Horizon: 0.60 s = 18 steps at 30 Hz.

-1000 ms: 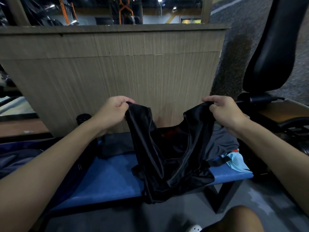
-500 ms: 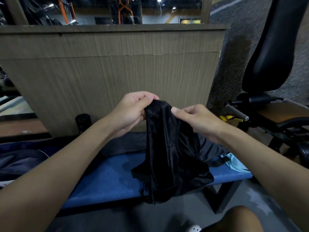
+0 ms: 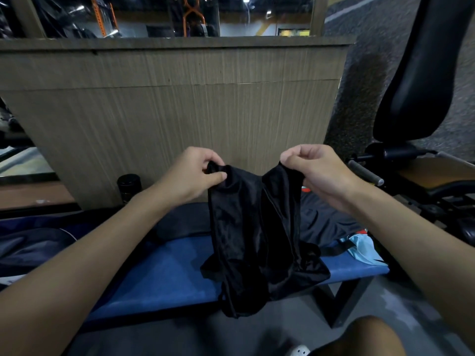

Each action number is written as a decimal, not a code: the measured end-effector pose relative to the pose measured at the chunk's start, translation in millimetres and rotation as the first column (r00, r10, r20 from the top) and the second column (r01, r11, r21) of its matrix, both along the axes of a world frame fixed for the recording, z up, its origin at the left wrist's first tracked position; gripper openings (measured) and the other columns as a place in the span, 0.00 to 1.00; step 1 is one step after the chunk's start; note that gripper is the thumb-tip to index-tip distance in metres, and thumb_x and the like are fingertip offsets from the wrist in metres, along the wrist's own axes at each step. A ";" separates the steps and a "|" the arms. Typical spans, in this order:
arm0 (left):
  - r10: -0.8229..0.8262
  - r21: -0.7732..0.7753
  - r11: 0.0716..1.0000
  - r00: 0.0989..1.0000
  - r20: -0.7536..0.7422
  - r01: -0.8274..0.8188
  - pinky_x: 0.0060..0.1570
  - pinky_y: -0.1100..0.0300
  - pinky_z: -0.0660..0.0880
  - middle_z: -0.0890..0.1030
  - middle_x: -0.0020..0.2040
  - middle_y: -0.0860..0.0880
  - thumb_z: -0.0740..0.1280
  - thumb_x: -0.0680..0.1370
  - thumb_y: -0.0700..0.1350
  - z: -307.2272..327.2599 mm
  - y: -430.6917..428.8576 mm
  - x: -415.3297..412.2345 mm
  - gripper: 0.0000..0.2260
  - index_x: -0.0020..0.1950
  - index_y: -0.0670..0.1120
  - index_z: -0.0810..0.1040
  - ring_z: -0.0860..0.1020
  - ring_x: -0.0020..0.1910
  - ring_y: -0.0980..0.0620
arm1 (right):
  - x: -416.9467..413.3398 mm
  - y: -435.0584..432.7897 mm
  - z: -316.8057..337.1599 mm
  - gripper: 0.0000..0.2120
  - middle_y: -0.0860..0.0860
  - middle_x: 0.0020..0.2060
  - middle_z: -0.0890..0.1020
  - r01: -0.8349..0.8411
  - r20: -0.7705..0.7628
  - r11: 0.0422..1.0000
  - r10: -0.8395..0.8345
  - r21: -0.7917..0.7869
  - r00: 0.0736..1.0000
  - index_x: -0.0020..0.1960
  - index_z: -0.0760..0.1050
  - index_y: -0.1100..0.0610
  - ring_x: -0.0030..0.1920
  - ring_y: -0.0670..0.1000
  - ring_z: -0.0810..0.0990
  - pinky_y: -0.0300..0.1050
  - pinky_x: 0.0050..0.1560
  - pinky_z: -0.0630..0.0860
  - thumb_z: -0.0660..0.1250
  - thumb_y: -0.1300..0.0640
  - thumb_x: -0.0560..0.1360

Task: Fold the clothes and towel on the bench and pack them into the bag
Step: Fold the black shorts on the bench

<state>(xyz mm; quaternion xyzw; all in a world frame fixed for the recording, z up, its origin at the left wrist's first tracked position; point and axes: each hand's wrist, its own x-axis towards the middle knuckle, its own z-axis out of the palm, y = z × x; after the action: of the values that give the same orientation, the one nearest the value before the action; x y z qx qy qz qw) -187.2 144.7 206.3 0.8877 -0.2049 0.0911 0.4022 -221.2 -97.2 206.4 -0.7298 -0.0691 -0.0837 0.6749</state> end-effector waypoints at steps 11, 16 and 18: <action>0.134 -0.050 0.990 0.987 0.086 -0.130 0.39 0.67 0.70 0.81 0.42 0.46 0.67 0.79 0.41 9.2 3.8 0.6 0.05 0.44 0.43 0.76 0.77 0.40 0.56 | 7.9 -25.2 4.9 0.03 0.48 0.40 0.76 0.292 0.279 0.497 -0.102 -0.817 0.955 0.47 0.75 0.54 0.47 0.51 0.75 0.41 0.45 0.67 0.69 0.58 0.77; 0.179 -0.129 0.976 0.984 0.012 -0.176 0.36 0.56 0.71 0.82 0.37 0.37 0.67 0.78 0.40 11.2 2.0 -1.1 0.05 0.44 0.38 0.76 0.76 0.33 0.48 | 11.5 -26.2 3.7 0.06 0.54 0.46 0.74 0.314 0.293 0.460 -0.119 -0.831 0.949 0.46 0.70 0.55 0.51 0.58 0.75 0.56 0.54 0.74 0.66 0.56 0.78; 0.207 -0.137 0.969 0.978 0.005 -0.204 0.35 0.56 0.72 0.82 0.37 0.40 0.68 0.77 0.40 11.5 1.8 -0.2 0.05 0.43 0.39 0.76 0.77 0.33 0.50 | 10.0 -25.8 5.4 0.06 0.55 0.42 0.78 0.304 0.277 0.457 -0.128 -0.836 0.952 0.47 0.69 0.56 0.47 0.60 0.77 0.56 0.49 0.75 0.66 0.56 0.78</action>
<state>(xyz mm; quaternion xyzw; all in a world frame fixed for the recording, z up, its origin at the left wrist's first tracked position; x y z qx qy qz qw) -187.4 146.5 217.8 0.8738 -0.1089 0.1546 0.4481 -211.2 -123.0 211.8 -0.9622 -0.0672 -0.1859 0.1874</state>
